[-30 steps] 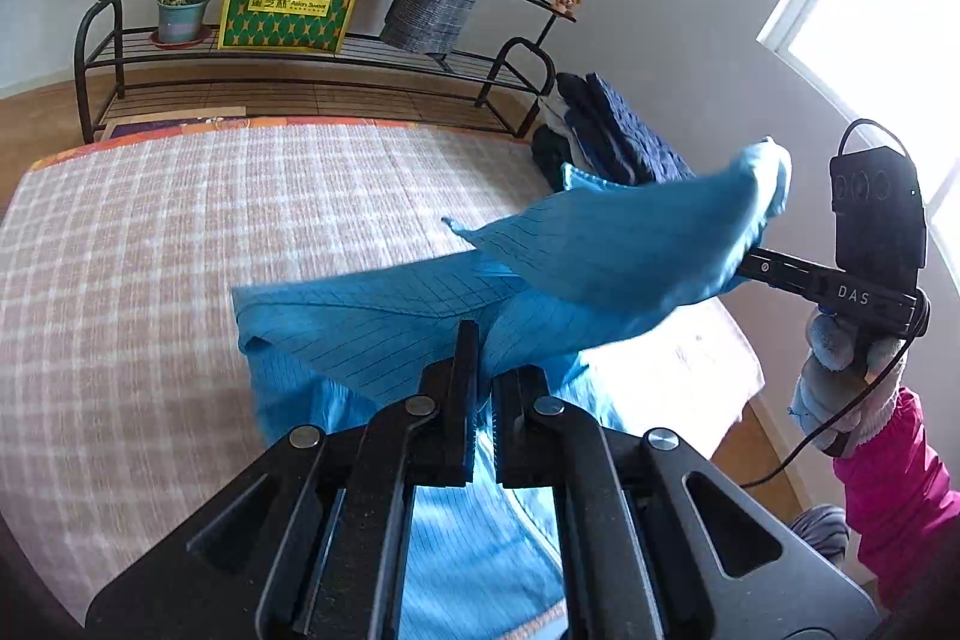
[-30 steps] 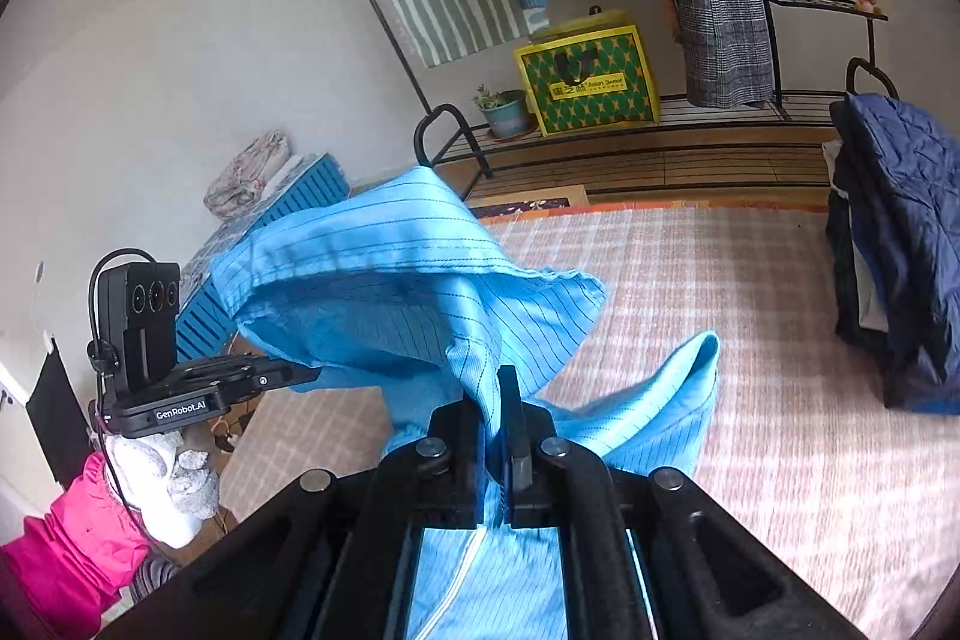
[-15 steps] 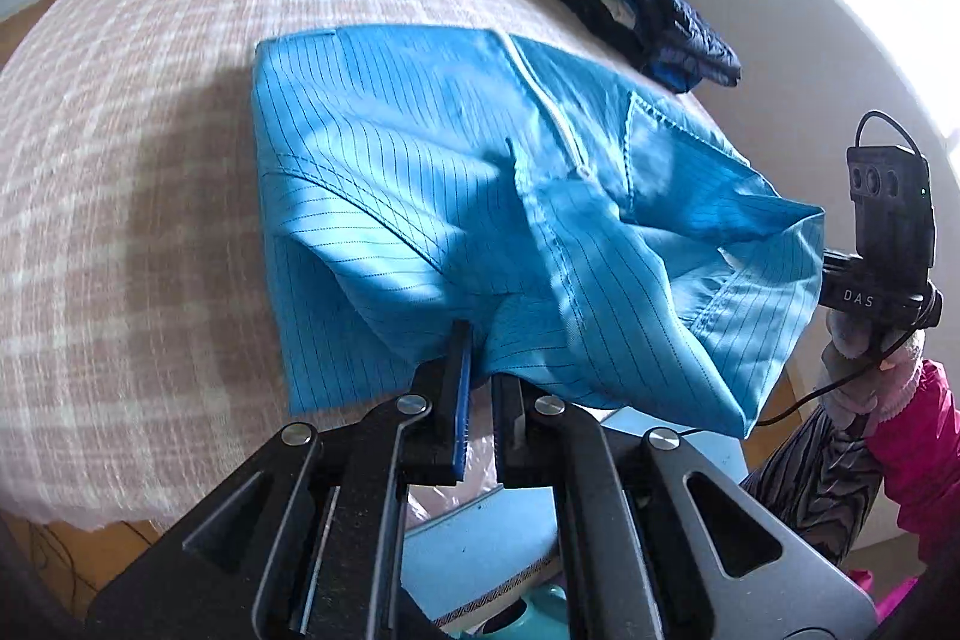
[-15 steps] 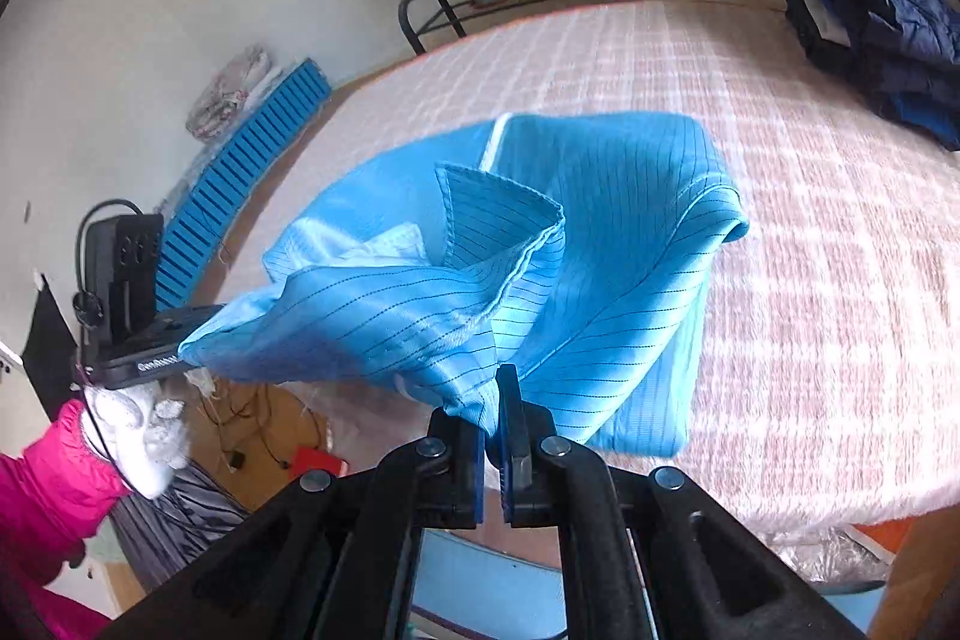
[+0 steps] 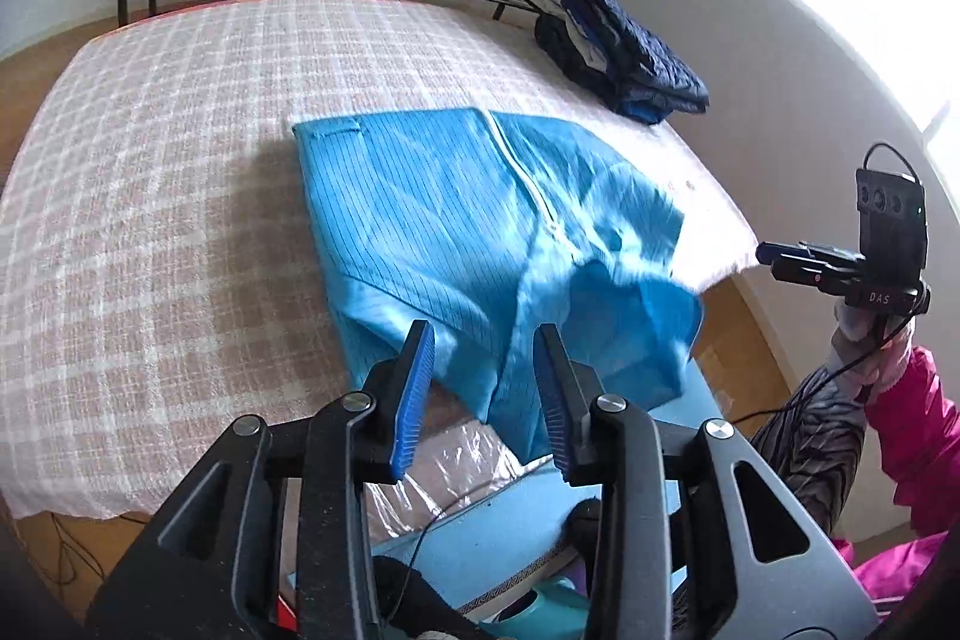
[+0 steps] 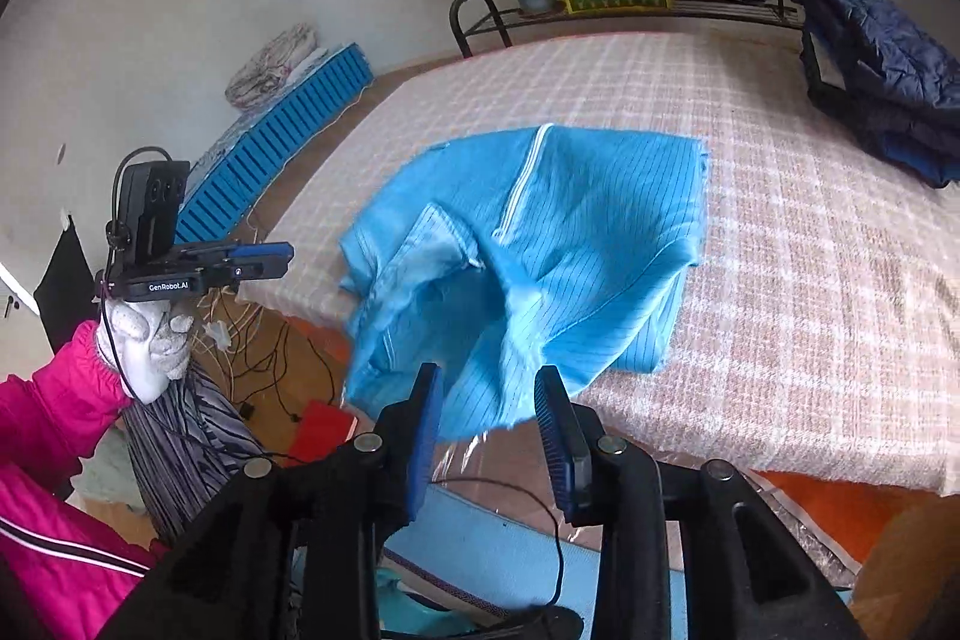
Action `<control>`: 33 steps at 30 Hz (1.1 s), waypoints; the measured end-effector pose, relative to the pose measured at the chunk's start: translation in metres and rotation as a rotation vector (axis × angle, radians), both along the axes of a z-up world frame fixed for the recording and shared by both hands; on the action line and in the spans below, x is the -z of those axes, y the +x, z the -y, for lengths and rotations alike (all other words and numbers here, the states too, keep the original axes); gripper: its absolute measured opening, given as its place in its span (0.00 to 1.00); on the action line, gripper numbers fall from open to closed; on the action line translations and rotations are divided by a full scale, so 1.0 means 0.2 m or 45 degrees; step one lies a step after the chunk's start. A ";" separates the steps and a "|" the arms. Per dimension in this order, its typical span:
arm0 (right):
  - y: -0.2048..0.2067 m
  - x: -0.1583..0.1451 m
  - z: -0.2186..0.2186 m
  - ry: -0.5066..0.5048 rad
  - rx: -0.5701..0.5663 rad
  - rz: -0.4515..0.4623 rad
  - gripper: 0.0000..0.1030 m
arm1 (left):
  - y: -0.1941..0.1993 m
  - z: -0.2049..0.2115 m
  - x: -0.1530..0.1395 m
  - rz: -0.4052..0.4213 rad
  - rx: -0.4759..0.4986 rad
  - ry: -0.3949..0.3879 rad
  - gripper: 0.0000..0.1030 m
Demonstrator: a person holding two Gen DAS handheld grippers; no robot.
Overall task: Fold large clothes
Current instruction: 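Open both tools and release the folded coat bundle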
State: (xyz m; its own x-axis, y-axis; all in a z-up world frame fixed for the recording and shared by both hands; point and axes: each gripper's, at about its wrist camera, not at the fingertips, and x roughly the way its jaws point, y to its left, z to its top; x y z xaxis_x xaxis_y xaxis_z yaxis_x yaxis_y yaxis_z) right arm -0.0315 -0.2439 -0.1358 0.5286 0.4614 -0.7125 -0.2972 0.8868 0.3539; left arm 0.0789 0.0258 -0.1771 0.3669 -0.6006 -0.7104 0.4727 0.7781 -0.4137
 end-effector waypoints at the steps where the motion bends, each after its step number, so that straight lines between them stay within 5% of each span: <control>1: 0.02 -0.02 0.03 0.015 0.037 0.021 0.37 | 0.05 -0.01 0.00 -0.007 -0.033 -0.020 0.33; 8: 0.34 0.05 0.08 0.010 0.144 0.068 0.37 | 0.40 0.04 0.13 -0.085 -0.146 -0.051 0.33; 17: 0.62 0.45 -0.02 -0.089 0.126 -0.115 0.36 | 0.50 0.07 0.54 -0.233 -0.166 0.190 0.33; 19: 0.63 0.56 -0.04 -0.167 0.082 -0.178 0.27 | 0.47 0.05 0.55 -0.193 -0.150 0.182 0.35; 23: 0.62 0.51 -0.04 -0.184 0.063 -0.169 0.26 | 0.45 0.02 0.51 -0.200 -0.172 0.171 0.35; 26: 0.62 0.37 0.00 -0.073 0.082 -0.083 0.29 | 0.47 0.01 0.37 -0.131 -0.201 0.086 0.35; 33: 0.89 0.21 -0.16 -0.109 0.050 0.078 0.28 | 0.77 0.28 0.22 -0.065 -0.165 0.023 0.35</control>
State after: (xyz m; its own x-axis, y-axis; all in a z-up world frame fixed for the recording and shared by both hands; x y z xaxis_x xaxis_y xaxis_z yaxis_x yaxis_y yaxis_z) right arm 0.1465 -0.2125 -0.1782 0.5890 0.3787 -0.7140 -0.2807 0.9243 0.2586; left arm 0.2331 -0.0305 -0.2213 0.4035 -0.5376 -0.7404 0.3462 0.8388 -0.4203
